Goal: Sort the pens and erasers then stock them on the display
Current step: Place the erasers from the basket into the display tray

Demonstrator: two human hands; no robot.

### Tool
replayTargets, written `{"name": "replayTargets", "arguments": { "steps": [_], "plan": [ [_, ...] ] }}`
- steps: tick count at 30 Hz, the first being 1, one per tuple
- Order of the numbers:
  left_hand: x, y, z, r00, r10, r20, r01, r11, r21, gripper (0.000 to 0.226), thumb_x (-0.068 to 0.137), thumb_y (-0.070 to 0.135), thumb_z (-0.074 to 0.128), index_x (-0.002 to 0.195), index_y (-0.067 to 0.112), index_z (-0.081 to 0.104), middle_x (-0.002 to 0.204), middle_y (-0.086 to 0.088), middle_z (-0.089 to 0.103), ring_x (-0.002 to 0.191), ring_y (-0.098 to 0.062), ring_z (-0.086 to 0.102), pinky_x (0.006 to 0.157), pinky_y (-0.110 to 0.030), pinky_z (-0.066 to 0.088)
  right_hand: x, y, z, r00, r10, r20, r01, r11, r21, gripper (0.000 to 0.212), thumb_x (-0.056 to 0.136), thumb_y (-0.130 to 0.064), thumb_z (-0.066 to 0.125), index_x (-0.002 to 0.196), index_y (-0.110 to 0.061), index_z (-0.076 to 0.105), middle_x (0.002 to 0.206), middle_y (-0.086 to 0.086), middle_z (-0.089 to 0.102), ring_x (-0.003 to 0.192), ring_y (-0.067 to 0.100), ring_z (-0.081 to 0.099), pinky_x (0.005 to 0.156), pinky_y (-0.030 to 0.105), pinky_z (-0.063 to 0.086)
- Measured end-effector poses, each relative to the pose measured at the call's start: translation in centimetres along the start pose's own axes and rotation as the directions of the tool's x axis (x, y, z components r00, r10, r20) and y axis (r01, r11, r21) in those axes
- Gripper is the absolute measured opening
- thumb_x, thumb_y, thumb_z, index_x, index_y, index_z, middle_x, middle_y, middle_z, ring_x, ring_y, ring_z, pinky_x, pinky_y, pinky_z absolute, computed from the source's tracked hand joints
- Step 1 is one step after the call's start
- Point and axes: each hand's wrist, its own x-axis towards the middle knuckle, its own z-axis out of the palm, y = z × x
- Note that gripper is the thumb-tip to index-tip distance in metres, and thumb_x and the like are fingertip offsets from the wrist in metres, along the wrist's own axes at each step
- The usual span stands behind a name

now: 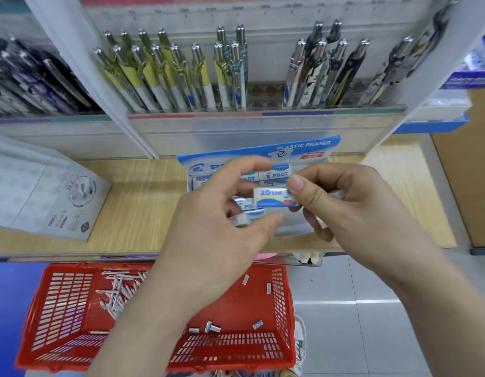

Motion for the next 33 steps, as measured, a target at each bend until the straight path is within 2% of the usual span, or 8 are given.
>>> {"name": "replayTargets", "arguments": {
  "steps": [7,10,16,19,22,25,28,33],
  "plan": [
    [-0.1,0.1,0.1,0.995,-0.018,-0.095,0.013,0.999,-0.052,0.02,0.069,0.028,0.078,0.076,0.045,0.071,0.07,0.018,0.069,0.057,-0.02,0.052,0.053,-0.022,0.043,-0.6,-0.3,-0.5,0.996,0.083,0.015,-0.084,0.983,0.165,0.022,0.072,-0.027,0.072,0.092,-0.017,0.071,0.065,0.007,0.061,0.047,0.016,0.039,0.042,0.027,0.033],
    [-0.2,0.4,0.9,0.986,-0.015,-0.164,0.01,0.999,-0.03,0.015,0.063,0.033,0.081,0.072,0.038,0.071,0.063,0.017,0.065,0.047,-0.011,0.044,0.045,-0.014,0.035,-0.6,0.0,-0.6,0.993,0.113,-0.023,-0.102,0.957,0.273,0.025,0.07,-0.023,0.075,0.092,-0.012,0.072,0.064,0.005,0.062,0.048,0.016,0.039,0.041,0.024,0.032],
    [-0.4,0.6,1.7,0.985,0.027,-0.172,-0.008,0.994,0.11,0.039,0.051,0.05,0.083,0.075,0.027,0.062,0.072,0.013,0.063,0.058,-0.008,0.054,0.052,-0.019,0.042,-0.7,0.1,0.2,0.979,0.203,-0.005,-0.181,0.885,0.429,0.028,0.062,-0.021,0.077,0.086,-0.008,0.071,0.068,0.013,0.063,0.044,0.014,0.041,0.037,0.019,0.034],
    [-0.2,0.4,0.4,0.999,0.038,0.002,-0.038,0.998,-0.049,0.041,0.063,0.038,0.079,0.1,0.044,0.062,0.09,0.015,0.063,0.053,-0.009,0.047,0.053,-0.015,0.04,-0.6,-0.1,-1.0,0.988,0.155,0.022,-0.155,0.952,0.264,0.026,0.063,-0.025,0.076,0.085,-0.012,0.074,0.061,0.005,0.058,0.047,0.018,0.039,0.039,0.023,0.033],
    [0.1,0.5,-0.6,0.975,0.17,0.145,-0.177,0.983,0.041,0.048,0.077,0.022,0.068,0.116,0.048,0.06,0.102,0.019,0.062,0.075,0.003,0.057,0.072,-0.005,0.039,-0.4,-0.5,-1.9,0.983,0.122,0.136,-0.145,0.974,0.175,0.021,0.063,-0.028,0.076,0.08,-0.016,0.077,0.053,0.009,0.047,0.048,0.02,0.035,0.041,0.023,0.031],
    [0.4,0.6,-0.5,0.981,0.166,0.102,-0.178,0.976,0.126,0.033,0.074,0.018,0.078,0.099,0.037,0.07,0.075,0.03,0.062,0.071,0.015,0.055,0.07,0.002,0.034,-0.2,-0.6,-2.2,0.98,0.126,0.153,-0.145,0.982,0.12,0.026,0.059,-0.034,0.078,0.078,-0.016,0.076,0.064,0.025,0.049,0.048,0.021,0.035,0.042,0.025,0.031],
    [0.7,0.2,0.1,0.994,0.114,0.0,-0.112,0.983,0.145,0.024,0.069,0.023,0.079,0.083,0.041,0.07,0.049,0.026,0.05,0.046,-0.001,0.039,0.05,-0.006,0.03,0.0,-0.4,-2.6,0.989,0.096,0.113,-0.097,0.995,0.005,0.024,0.061,-0.033,0.081,0.081,-0.02,0.076,0.069,0.008,0.063,0.048,0.011,0.046,0.047,0.023,0.038],
    [1.2,-1.8,1.2,0.986,0.157,-0.058,-0.127,0.928,0.351,0.023,0.07,0.039,0.076,0.091,0.032,0.073,0.071,0.022,0.062,0.068,0.006,0.055,0.064,-0.012,0.041,0.5,0.3,-2.1,0.999,-0.005,0.039,0.025,0.841,-0.541,0.022,0.074,-0.033,0.078,0.095,-0.031,0.073,0.092,-0.015,0.07,0.093,0.001,0.057,0.076,0.015,0.045]
  ]
}}
